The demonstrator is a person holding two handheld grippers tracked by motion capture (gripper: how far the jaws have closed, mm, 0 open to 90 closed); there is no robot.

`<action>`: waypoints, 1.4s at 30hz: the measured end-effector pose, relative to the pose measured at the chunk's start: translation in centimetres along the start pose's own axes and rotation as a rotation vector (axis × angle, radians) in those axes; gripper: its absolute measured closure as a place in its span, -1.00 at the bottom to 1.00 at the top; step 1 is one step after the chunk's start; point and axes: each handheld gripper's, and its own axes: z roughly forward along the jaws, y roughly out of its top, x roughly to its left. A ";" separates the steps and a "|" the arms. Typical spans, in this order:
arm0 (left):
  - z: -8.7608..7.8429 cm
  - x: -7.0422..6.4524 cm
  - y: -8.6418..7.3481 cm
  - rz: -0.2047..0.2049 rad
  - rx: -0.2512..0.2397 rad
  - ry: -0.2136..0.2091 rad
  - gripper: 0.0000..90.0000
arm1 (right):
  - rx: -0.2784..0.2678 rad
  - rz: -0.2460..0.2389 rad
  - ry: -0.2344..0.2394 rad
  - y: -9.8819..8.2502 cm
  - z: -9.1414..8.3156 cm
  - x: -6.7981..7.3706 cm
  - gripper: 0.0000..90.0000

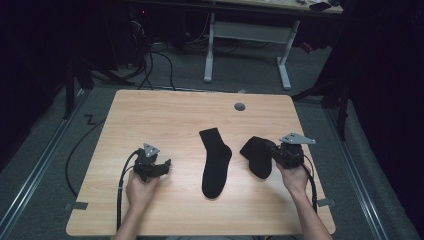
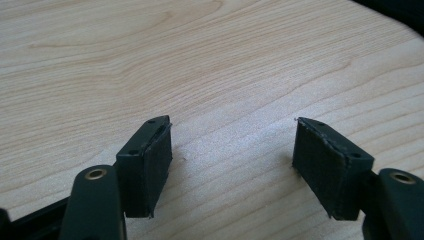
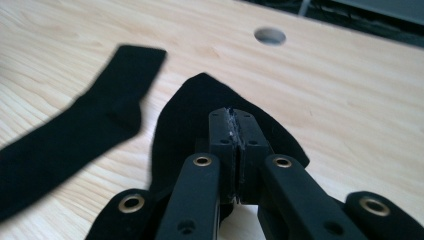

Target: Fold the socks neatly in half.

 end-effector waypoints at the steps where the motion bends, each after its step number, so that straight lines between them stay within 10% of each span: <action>1: 0.0 0.0 0.0 0.000 0.000 0.000 -0.28 | -0.006 -0.004 0.009 0.3 -0.1 0.1 0.97; 42: 0.0 0.0 0.0 0.001 0.000 0.000 -0.29 | -0.049 -0.067 0.124 7.8 2.5 3.9 0.97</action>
